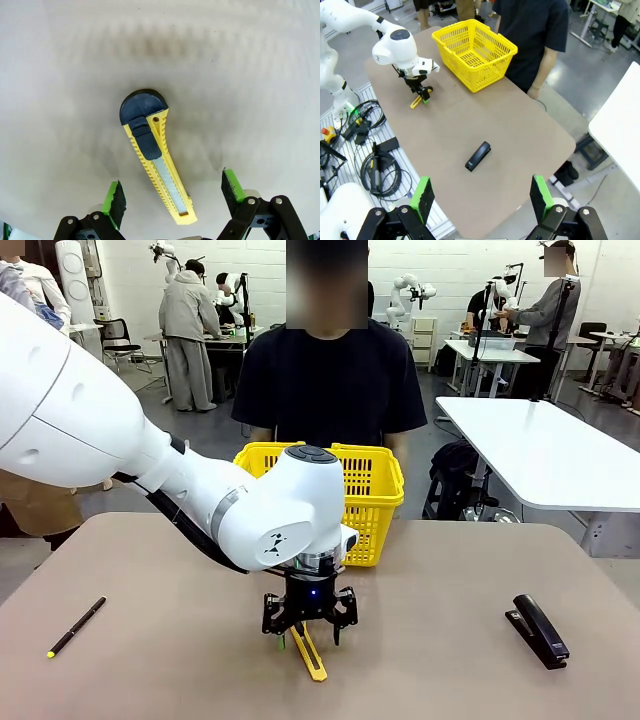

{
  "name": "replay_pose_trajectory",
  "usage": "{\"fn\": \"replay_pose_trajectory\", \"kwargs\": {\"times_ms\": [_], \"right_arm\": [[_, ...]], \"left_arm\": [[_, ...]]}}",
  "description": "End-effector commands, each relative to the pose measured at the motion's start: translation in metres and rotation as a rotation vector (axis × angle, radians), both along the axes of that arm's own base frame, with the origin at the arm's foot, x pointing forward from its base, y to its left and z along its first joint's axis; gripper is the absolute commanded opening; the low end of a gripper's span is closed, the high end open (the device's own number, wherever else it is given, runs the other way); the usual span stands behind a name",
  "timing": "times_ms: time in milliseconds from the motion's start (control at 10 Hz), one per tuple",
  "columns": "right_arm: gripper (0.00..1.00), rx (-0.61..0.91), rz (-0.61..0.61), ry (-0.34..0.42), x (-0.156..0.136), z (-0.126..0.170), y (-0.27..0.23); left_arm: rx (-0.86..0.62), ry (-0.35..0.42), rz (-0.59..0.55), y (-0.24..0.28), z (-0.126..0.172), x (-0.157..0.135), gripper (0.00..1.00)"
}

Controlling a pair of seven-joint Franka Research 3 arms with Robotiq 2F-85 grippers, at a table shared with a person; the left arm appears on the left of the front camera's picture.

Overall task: Place the items the person wants into the basket.
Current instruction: Pick up the item the person points to and place it in the Market Basket.

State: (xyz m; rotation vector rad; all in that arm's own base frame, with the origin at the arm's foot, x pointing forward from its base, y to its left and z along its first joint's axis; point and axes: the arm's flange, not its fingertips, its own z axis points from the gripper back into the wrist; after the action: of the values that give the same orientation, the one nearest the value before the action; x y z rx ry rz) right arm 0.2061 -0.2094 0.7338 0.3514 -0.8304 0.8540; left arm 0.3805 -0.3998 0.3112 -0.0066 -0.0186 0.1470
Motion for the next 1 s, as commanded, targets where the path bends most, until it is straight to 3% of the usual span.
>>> {"fn": "replay_pose_trajectory", "kwargs": {"times_ms": [0,400,500,600,700,800,900], "right_arm": [[1.00,0.013,0.011,0.000,0.0005,0.0002,0.0004],[1.00,0.013,0.011,0.000,0.0005,0.0002,0.0004],[1.00,0.013,0.011,0.000,0.0005,0.0002,0.0004],[1.00,0.013,0.011,0.000,0.0005,0.0002,0.0004],[1.00,0.013,0.011,0.000,0.0005,0.0002,0.0004],[1.00,0.013,0.011,0.000,0.0005,0.0002,0.0004],[1.00,0.013,0.011,0.000,0.0005,0.0002,0.0004]], "left_arm": [[-0.033,-0.012,0.071,-0.0057,-0.0070,0.0013,1.00],[-0.035,-0.005,0.093,-0.0023,-0.0075,0.0005,1.00],[-0.040,-0.019,0.085,-0.0022,-0.0069,-0.0006,0.45],[-0.041,-0.015,0.087,-0.0014,-0.0068,-0.0009,0.45],[-0.040,-0.006,0.084,-0.0014,-0.0060,-0.0005,0.00],[-0.035,0.003,0.078,-0.0007,-0.0060,-0.0003,0.40],[-0.034,0.011,0.075,-0.0003,-0.0064,-0.0003,0.00]]}}
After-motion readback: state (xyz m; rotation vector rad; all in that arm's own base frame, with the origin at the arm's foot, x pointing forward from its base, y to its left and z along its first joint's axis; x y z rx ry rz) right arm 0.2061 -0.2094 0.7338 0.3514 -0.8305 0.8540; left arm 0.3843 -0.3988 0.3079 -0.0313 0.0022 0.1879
